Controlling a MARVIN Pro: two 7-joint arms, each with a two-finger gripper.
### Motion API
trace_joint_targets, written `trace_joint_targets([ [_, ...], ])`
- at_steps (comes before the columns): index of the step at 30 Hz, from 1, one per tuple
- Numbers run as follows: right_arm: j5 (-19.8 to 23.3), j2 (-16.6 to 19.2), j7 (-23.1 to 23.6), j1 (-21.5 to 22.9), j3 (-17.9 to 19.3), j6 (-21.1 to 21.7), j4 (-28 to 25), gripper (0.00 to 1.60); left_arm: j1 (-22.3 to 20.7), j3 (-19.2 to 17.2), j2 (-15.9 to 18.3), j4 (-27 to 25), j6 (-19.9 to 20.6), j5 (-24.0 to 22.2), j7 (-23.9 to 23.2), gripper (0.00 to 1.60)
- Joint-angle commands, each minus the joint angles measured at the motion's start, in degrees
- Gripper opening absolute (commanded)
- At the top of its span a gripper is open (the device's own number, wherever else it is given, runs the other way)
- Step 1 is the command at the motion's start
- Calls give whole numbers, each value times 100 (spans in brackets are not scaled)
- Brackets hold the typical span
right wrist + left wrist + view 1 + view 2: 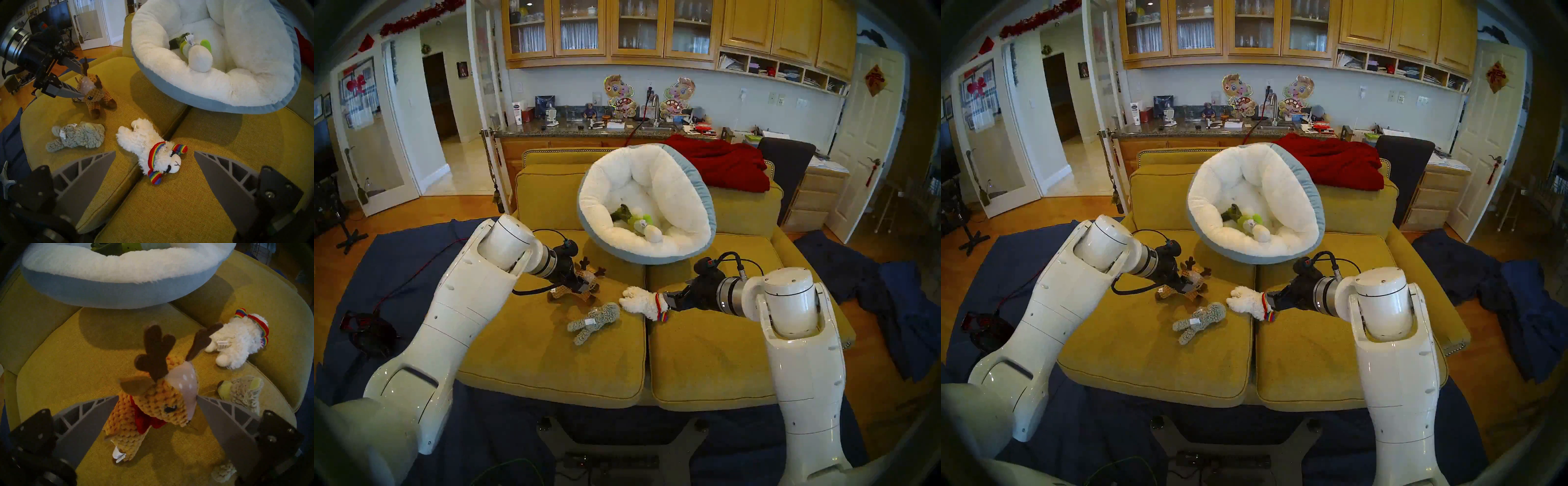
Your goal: Put toys into dog bed
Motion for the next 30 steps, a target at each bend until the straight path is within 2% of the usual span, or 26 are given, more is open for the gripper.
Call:
trace_joint_targets([
  [1, 6, -14, -6, 111, -13, -12, -152, 160, -312, 47, 205, -155, 53, -417, -588, 160],
  [15, 6, -14, -7, 110, -14, -9, -155, 160, -336, 187, 377, -74, -259, -904, -400, 160],
  [22, 6, -14, -8, 110, -14, -8, -156, 160, -341, 222, 419, -75, -403, -926, -374, 160],
  [30, 7, -13, -8, 110, -14, -9, -155, 160, -393, 345, 501, -194, -377, -786, -316, 160],
])
